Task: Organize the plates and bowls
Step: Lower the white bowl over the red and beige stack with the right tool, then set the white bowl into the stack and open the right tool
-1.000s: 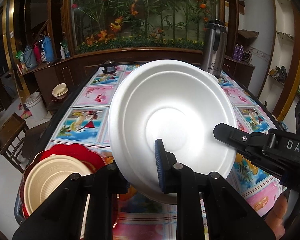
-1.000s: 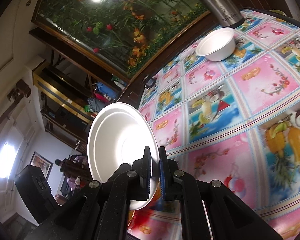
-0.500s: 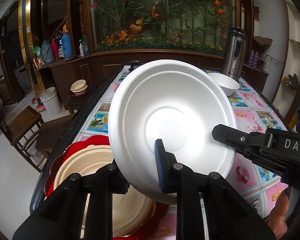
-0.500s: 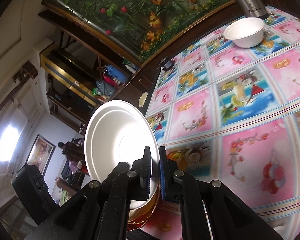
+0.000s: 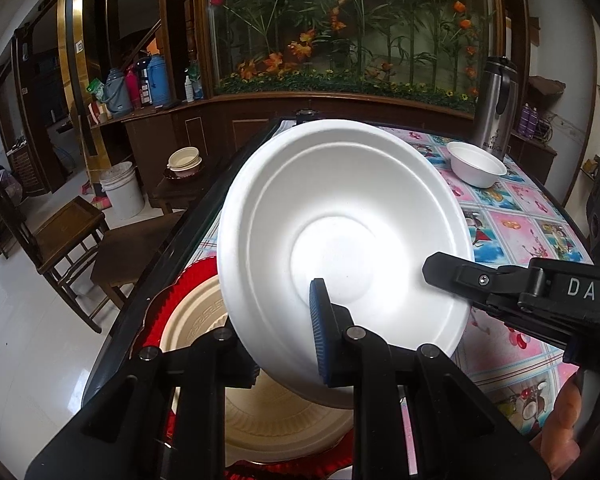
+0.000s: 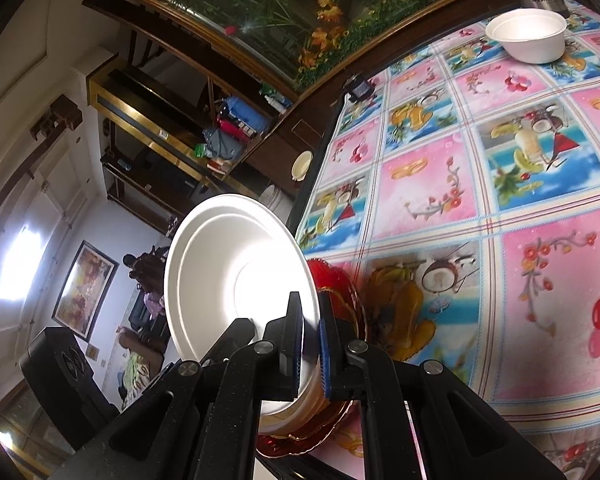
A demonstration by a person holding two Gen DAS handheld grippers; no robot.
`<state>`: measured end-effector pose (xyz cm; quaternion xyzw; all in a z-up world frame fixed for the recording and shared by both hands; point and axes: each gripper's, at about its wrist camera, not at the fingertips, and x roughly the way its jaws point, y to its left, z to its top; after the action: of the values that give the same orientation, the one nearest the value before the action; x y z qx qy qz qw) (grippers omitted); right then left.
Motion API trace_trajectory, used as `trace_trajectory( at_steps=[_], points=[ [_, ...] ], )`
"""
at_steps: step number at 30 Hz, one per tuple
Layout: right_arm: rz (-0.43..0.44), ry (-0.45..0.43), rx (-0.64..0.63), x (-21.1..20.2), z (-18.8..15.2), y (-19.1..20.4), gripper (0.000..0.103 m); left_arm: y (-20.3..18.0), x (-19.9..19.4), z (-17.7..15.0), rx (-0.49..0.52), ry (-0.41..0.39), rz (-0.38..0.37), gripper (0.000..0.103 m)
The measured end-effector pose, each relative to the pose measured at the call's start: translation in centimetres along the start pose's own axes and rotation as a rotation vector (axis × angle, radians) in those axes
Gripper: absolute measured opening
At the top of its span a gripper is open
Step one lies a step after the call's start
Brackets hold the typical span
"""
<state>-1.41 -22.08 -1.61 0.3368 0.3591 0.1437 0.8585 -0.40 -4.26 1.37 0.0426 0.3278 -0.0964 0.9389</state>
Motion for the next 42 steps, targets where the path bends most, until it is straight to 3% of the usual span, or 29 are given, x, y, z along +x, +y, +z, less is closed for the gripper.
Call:
trace_trajectory(
  at_steps=[42],
  points=[
    [-0.01, 0.115, -0.006, 4.0, -2.4, 0.7, 0.01, 2.0, 1.1, -2.1, -0.025, 0.059, 0.057, 0.019]
  ],
)
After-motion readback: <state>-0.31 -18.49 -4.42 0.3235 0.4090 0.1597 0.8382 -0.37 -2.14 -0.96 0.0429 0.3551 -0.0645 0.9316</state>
